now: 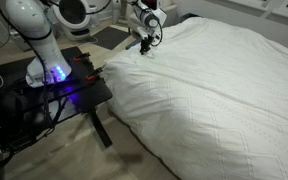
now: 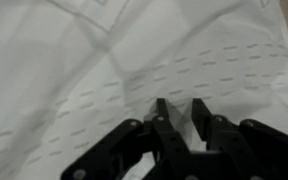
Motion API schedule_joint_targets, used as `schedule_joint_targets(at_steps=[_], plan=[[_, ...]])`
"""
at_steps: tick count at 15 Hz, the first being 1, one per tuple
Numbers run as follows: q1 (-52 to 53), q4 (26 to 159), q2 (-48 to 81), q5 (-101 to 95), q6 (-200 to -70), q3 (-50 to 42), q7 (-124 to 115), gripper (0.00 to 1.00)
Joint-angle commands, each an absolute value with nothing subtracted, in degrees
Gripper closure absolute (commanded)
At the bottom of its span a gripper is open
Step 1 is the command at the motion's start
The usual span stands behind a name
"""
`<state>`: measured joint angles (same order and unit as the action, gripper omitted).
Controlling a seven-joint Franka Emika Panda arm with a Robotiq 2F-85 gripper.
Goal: Straighten the beddings on the bottom right corner of the bed
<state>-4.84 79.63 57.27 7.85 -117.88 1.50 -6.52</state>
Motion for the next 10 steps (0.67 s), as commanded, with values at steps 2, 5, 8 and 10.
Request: schedule_joint_targets(at_steps=[2, 5, 8, 10], plan=[[-3.9, 76.2, 60.9, 7.5, -113.4, 0.5, -6.4, 0.27], [-3.1, 76.2, 63.0, 6.5, -114.1, 0.3, -6.2, 0.05], [-2.6, 76.2, 64.7, 6.1, -114.3, 0.1, -5.9, 0.00], [-2.4, 76.2, 65.5, 5.9, -114.6, -0.1, -5.9, 0.00]])
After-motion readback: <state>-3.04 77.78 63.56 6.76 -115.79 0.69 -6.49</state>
